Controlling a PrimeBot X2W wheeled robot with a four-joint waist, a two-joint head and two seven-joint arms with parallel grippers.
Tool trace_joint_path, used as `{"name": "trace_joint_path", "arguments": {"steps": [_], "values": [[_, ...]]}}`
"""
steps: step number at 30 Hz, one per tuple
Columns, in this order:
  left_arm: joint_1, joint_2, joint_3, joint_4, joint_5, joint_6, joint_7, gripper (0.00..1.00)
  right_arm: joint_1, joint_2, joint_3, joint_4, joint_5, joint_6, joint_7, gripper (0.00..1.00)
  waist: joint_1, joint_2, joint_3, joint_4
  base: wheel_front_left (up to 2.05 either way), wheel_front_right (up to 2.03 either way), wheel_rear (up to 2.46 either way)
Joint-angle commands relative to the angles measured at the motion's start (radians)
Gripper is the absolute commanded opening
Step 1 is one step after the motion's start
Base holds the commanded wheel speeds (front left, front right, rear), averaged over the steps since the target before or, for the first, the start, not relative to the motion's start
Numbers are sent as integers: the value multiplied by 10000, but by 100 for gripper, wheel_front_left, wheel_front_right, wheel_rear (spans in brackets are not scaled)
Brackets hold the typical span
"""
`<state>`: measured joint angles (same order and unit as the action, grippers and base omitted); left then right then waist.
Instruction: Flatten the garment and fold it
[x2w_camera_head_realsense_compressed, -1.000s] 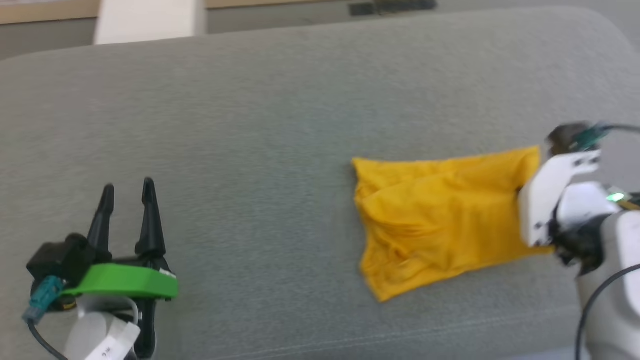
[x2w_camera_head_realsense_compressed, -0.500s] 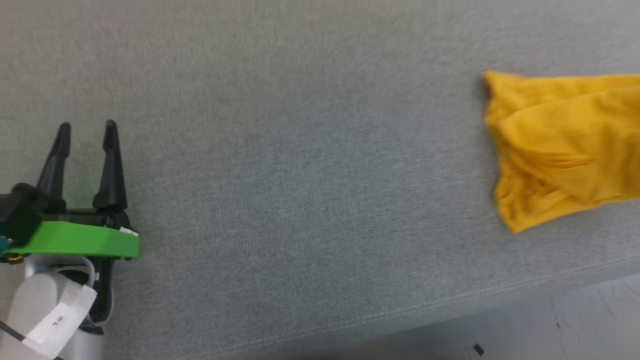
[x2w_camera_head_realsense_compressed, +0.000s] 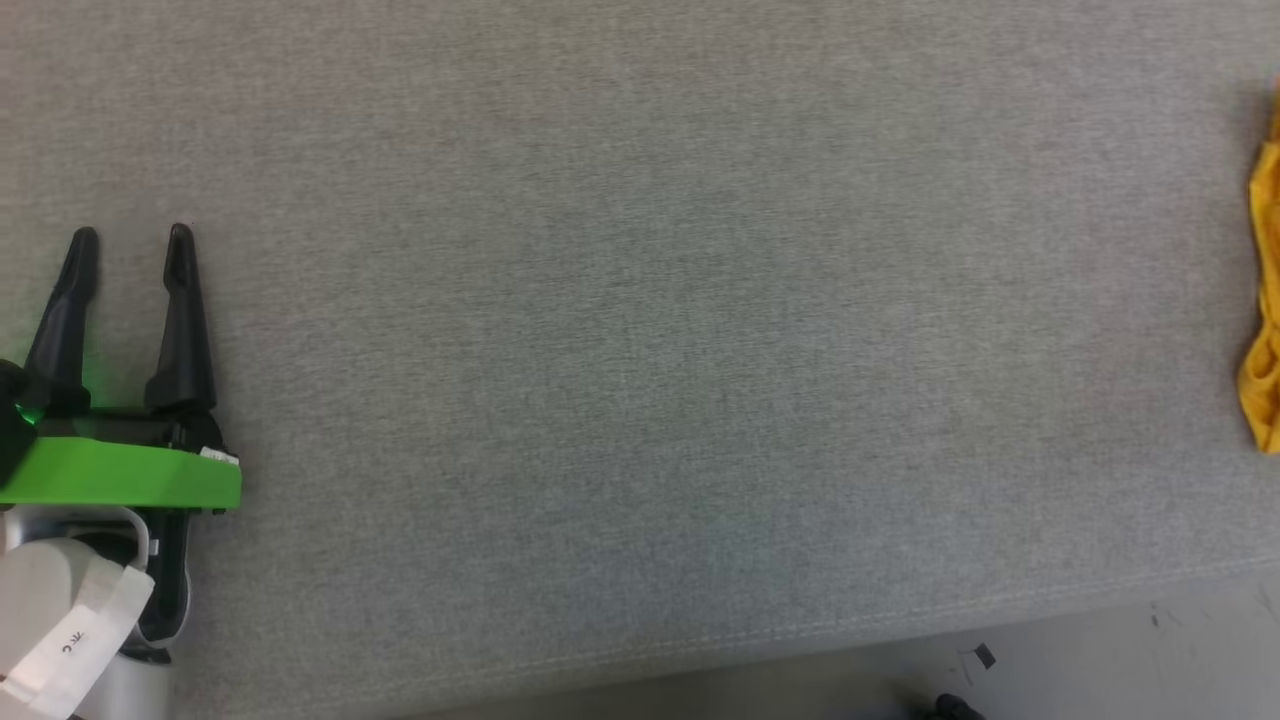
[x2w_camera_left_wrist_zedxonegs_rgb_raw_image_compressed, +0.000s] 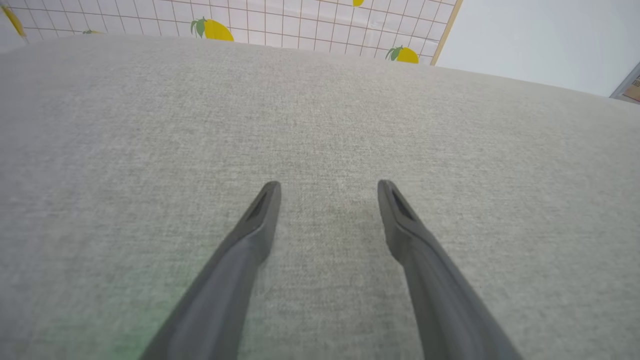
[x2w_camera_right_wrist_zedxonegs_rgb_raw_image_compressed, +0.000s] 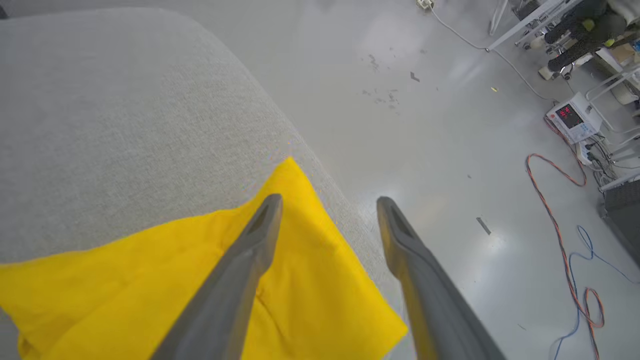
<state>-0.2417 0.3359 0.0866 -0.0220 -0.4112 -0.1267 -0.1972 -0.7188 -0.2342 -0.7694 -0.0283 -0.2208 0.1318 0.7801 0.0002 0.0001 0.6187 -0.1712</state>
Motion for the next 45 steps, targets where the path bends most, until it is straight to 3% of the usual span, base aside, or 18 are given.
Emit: {"name": "trace_joint_path", "arguments": {"steps": [1, 9, 16, 22, 26, 33, 45], "values": [[-77, 24, -3, 140, -43, -30, -79, 100, -207, -104, 48, 77, -54, -11, -247, 100, -2, -1, -124, 89, 0, 0, 0], [-32, -504, -369, 831, -54, 8, -344, 100, -663, -609, 1643, 384, 1002, -11, -1336, 100, -2, -1, -1578, 307, 0, 0, 0], [181, -897, -423, 1490, 38, 218, -520, 100, -886, -278, 4162, 486, 2928, -11, -3663, 100, -2, -1, -3270, 685, 0, 0, 0], [551, -1021, -241, 1772, 98, 472, -582, 100, -74, 1058, 5919, 411, 3830, -11, -5997, 100, -2, -1, -4379, 892, 0, 0, 0], [690, -1118, -143, 1782, 124, 650, -602, 100, 680, 1622, 6749, 867, 4035, -11, -7567, 100, -2, -1, -4880, 1029, 0, 0, 0], [868, -1195, -272, 1957, 333, 705, -623, 100, 1947, 1833, 7668, 2260, 4325, -11, -9562, 100, -2, -1, -5587, 1221, 0, 0, 0], [1206, -1752, -983, 2411, 629, 960, -586, 100, 4484, 1838, 7589, 3413, 4328, -11, -10225, 100, -2, -1, -6295, 1499, 0, 0, 0]]}}
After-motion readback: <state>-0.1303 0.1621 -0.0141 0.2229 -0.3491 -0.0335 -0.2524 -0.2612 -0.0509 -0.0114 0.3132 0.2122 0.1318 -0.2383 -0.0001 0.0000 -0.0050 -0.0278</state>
